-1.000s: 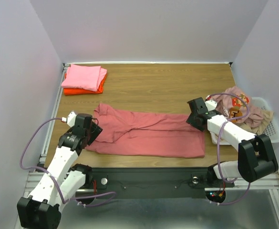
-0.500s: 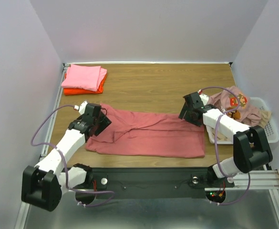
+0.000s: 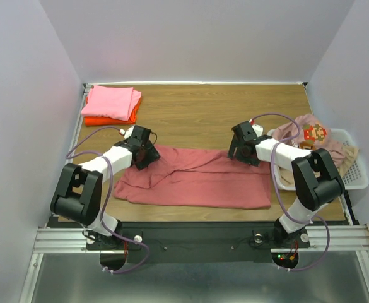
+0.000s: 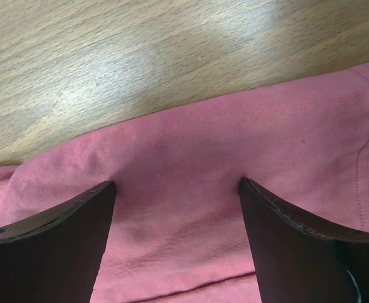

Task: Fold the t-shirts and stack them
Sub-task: Fold the tshirt

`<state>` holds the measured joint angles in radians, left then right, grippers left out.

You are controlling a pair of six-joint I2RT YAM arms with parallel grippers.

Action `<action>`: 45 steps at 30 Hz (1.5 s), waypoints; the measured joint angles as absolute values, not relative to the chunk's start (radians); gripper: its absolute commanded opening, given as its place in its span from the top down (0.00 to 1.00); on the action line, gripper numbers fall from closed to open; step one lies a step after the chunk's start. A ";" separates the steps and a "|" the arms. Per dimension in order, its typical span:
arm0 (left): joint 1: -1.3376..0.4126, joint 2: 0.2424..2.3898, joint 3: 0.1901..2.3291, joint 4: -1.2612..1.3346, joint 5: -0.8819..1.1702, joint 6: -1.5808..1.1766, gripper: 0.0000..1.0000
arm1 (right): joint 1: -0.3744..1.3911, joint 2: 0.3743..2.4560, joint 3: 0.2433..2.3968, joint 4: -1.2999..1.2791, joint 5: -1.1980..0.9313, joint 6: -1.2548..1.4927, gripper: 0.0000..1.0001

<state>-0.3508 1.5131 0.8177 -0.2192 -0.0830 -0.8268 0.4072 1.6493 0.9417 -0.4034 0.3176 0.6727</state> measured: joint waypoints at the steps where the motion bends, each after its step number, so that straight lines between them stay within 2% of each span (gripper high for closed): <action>1: -0.366 1.497 0.812 -0.214 -0.082 -0.827 0.36 | 0.407 1.649 0.942 -0.403 0.318 0.673 0.15; 8: -0.441 1.370 0.782 -0.249 -0.113 -0.859 0.36 | 0.407 1.649 0.939 -0.395 0.326 0.679 0.15; 18: -0.492 1.388 0.785 -0.348 -0.223 -0.921 0.36 | 0.408 1.649 0.934 -0.387 0.333 0.681 0.15; 24: -0.489 1.481 0.916 -0.569 -0.422 -0.994 0.34 | 0.407 1.632 0.916 -0.376 0.337 0.681 0.15; 31: -0.482 1.480 1.028 -0.659 -0.535 -1.013 0.33 | 0.407 1.615 0.900 -0.372 0.340 0.681 0.15; 34: -0.482 1.464 1.023 -0.655 -0.511 -0.990 0.34 | 0.407 1.614 0.900 -0.372 0.339 0.681 0.15; 40: -0.517 1.346 0.898 -0.453 -0.281 -0.861 0.33 | 0.407 1.614 0.900 -0.372 0.339 0.681 0.14; 45: -0.540 1.348 0.847 -0.366 -0.181 -0.833 0.33 | 0.407 1.614 0.900 -0.372 0.339 0.681 0.15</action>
<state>-0.5396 1.3483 0.8474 -0.3664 -0.1814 -0.8326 0.4072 1.6142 0.9005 -0.3721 0.3393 0.6807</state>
